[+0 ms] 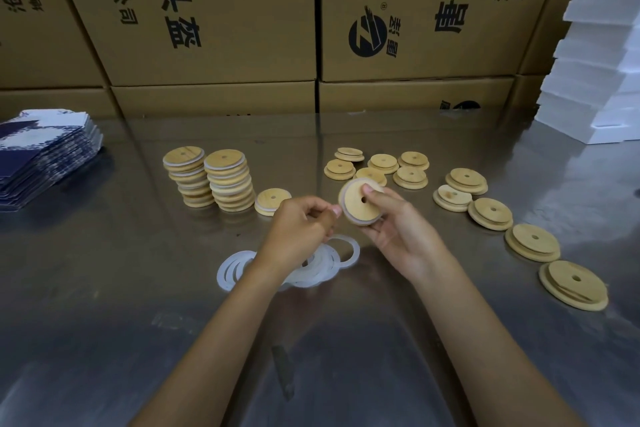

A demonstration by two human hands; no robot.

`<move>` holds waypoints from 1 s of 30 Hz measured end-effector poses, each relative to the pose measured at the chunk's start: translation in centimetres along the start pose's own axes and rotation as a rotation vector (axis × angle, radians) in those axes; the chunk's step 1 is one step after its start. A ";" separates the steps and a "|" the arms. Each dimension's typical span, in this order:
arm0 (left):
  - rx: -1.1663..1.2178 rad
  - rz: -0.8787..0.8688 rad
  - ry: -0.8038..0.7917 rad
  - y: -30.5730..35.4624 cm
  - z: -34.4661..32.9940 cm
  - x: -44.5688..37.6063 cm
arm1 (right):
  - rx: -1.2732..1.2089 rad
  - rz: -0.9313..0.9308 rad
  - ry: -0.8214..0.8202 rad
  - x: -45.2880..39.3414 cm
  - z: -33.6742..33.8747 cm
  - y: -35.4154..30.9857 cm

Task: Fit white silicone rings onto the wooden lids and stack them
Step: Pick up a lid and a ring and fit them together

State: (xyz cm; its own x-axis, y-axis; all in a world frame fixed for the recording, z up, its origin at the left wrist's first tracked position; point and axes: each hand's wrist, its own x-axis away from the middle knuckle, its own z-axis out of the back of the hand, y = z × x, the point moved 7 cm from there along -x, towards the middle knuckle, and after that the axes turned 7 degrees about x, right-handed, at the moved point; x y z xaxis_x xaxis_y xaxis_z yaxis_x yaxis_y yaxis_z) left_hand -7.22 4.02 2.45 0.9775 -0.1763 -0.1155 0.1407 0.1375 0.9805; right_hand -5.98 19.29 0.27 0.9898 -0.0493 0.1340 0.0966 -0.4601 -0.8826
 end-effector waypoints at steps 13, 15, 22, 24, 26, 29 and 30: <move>0.176 0.068 0.131 -0.4 1.5 -0.3 | 0.327 0.015 -0.022 0.2 -0.4 0.2; 0.193 0.069 0.142 -0.5 1.6 -0.4 | 0.400 0.012 -0.042 0.3 -0.6 0.4; 0.408 0.181 0.065 -1.2 1.0 -0.2 | 0.219 0.004 0.006 0.3 -0.3 0.4; 0.422 0.198 0.056 -1.2 1.0 -0.1 | 0.204 0.005 0.017 0.3 -0.2 0.3; 0.399 0.208 0.054 -1.2 0.8 0.0 | 0.189 0.003 0.030 0.3 -0.2 0.4; 0.122 0.105 0.077 -0.8 0.6 -0.2 | 0.185 0.002 0.039 0.2 -0.3 0.7; -0.012 0.023 0.080 -0.4 0.3 -0.2 | 0.192 -0.004 0.031 0.2 -0.5 0.8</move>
State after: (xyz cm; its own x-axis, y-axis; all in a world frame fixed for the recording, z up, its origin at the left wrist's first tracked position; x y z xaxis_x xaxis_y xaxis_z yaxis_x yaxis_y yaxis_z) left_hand -7.49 3.69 2.08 0.9899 -0.0944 -0.1055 0.1192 0.1528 0.9810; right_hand -5.75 18.46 -0.23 0.9859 -0.0762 0.1490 0.1219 -0.2830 -0.9514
